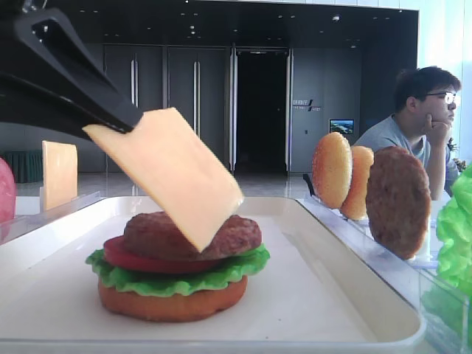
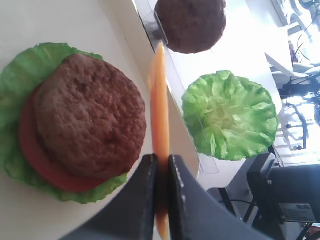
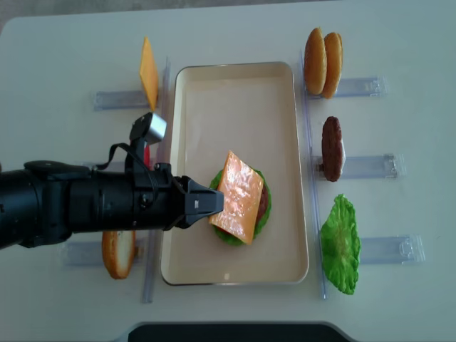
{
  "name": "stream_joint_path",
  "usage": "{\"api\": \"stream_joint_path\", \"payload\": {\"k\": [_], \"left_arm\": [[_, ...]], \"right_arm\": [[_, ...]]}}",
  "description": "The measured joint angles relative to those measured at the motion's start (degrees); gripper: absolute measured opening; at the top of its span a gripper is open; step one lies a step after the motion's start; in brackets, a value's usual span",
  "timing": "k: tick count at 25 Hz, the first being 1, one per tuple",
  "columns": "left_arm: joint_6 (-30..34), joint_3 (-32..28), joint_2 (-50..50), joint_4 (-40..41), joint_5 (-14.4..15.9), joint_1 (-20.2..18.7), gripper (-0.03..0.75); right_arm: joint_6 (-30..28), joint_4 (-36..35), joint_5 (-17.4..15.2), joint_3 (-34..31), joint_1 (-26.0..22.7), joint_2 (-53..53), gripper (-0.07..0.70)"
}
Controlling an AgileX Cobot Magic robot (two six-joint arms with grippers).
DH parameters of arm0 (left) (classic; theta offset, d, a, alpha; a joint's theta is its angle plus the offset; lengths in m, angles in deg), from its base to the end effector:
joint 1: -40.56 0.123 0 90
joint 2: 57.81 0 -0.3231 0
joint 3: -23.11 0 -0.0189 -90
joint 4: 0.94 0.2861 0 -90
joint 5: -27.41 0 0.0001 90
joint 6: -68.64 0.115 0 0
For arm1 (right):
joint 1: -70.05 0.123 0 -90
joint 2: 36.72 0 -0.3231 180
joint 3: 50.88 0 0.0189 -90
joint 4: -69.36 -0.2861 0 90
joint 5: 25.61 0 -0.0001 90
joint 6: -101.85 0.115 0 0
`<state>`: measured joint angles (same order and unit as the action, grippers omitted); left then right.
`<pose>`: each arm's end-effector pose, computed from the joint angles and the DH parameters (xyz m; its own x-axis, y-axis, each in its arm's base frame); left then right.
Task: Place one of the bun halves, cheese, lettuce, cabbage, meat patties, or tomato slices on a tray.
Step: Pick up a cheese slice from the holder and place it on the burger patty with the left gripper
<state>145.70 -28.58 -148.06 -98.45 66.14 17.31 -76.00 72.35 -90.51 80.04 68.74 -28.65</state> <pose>0.2064 -0.1664 0.1677 -0.8805 0.0512 -0.4713 0.3989 0.6172 -0.6782 0.0074 -0.0056 0.2784 -0.5290 0.0275 -0.8481 0.0710 0.9974 -0.0120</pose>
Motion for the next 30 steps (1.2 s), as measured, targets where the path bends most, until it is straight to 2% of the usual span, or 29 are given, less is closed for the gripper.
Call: {"api": "stream_joint_path", "payload": {"k": [20, 24, 26, 28, 30], "left_arm": [[2.46, 2.56, -4.85, 0.00, -0.92, 0.00, 0.030], [2.53, 2.56, -4.85, 0.00, -2.28, 0.00, 0.044], [2.54, 2.56, -4.85, -0.05, -3.21, 0.00, 0.092], [2.54, 2.56, -4.85, -0.05, -3.72, 0.00, 0.176], [2.54, 2.56, -4.85, -0.11, -3.72, 0.00, 0.293]], "right_arm": [[0.00, 0.00, 0.00, 0.00, 0.00, 0.00, 0.352], [0.00, 0.00, 0.00, 0.00, 0.00, 0.00, 0.352], [0.00, 0.00, 0.00, 0.00, 0.00, 0.00, 0.352], [0.00, 0.00, 0.00, 0.00, 0.00, 0.00, 0.352], [0.00, 0.00, 0.00, 0.00, 0.00, 0.00, 0.352]]}}
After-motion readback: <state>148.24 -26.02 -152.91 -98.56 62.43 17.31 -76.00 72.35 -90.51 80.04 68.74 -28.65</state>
